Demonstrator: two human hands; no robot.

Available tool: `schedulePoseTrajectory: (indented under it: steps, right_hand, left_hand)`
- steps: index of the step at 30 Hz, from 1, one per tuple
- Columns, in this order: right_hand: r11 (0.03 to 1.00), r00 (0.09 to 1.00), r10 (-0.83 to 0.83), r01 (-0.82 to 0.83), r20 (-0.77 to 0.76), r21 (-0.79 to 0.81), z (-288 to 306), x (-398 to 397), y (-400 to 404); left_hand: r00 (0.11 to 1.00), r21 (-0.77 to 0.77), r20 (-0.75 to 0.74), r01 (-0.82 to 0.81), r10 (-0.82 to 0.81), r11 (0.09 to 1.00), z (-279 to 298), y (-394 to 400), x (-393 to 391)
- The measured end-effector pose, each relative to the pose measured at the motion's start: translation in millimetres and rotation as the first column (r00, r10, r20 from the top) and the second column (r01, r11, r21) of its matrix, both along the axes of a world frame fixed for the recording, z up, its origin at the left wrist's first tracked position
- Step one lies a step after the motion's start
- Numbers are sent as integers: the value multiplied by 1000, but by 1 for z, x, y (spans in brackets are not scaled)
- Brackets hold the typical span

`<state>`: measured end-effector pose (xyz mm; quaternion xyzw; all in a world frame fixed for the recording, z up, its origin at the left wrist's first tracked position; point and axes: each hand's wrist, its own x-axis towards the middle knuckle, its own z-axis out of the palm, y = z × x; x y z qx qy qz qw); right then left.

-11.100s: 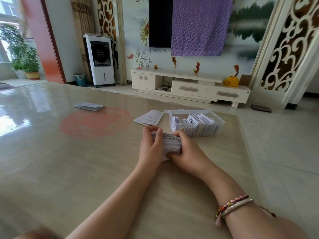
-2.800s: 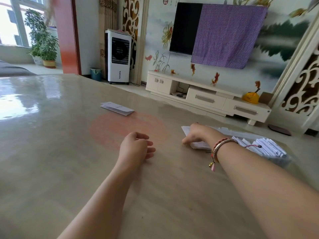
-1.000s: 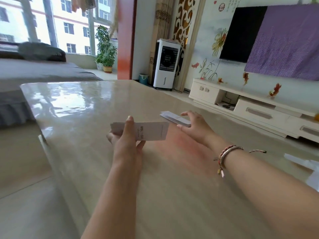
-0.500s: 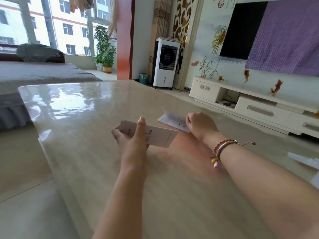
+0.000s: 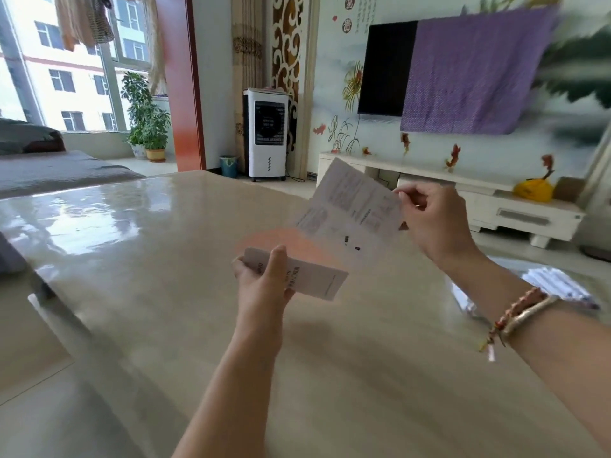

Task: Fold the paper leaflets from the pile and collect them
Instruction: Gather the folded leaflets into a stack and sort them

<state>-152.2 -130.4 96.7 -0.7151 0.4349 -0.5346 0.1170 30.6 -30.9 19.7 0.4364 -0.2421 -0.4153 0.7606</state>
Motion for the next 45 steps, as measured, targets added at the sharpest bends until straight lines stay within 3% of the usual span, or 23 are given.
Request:
schedulePoseTrajectory:
  steps: [2,4,8,11,16,20,24,33,36,39,42,45]
  right_hand:
    - [987,975,12,-47,221,154,3,-19,1]
    - [957,952,37,-121,305,264,-2,-32,9]
    - [982,991,128,-131,31,137,-32,-36,43]
    - [965,953,253,-238,-166,110,-51,-35,70]
    - [769,849,522,-511,84,384,-57,-55,90]
    - [875,915,374,-402,151,269,-68,-83,88]
    - [926,955,230,-275,190,259,-78,-123,94]
    - [928,957,224,-151,-186,339,-88,-156,100]
    - [941,955,196,-119,-224,315,-82,-162,94]
    - [954,979,133,-85,-154,288,-60,-174,79]
    - [967,995,86,-71,-50,246,-25,-195,43]
    - [973,997,38,-20,-72,229,-1,-218,-1]
  left_hand:
    - [993,-5,-43,112,-112,994,2,-2,-4]
    - [962,-17,-93,256,-256,967,6,-1,-13]
    - [911,-63,-68,402,-406,913,12,-2,-38]
    - [901,-76,-39,429,-433,900,11,-5,-49]
    - [954,16,-4,301,-301,953,7,-8,-63]
    - [958,81,75,272,-278,959,3,-6,-93]
    - [887,299,398,115,-233,947,-10,-4,-137]
    - [856,320,497,-33,-139,947,-11,-16,-187]
    - [868,315,474,-10,-148,949,-9,-16,-193]
    - [857,252,482,60,-179,966,13,-20,-204]
    - [800,175,560,139,-215,975,49,-45,-221]
    - [733,183,620,214,-281,960,79,-86,-237]
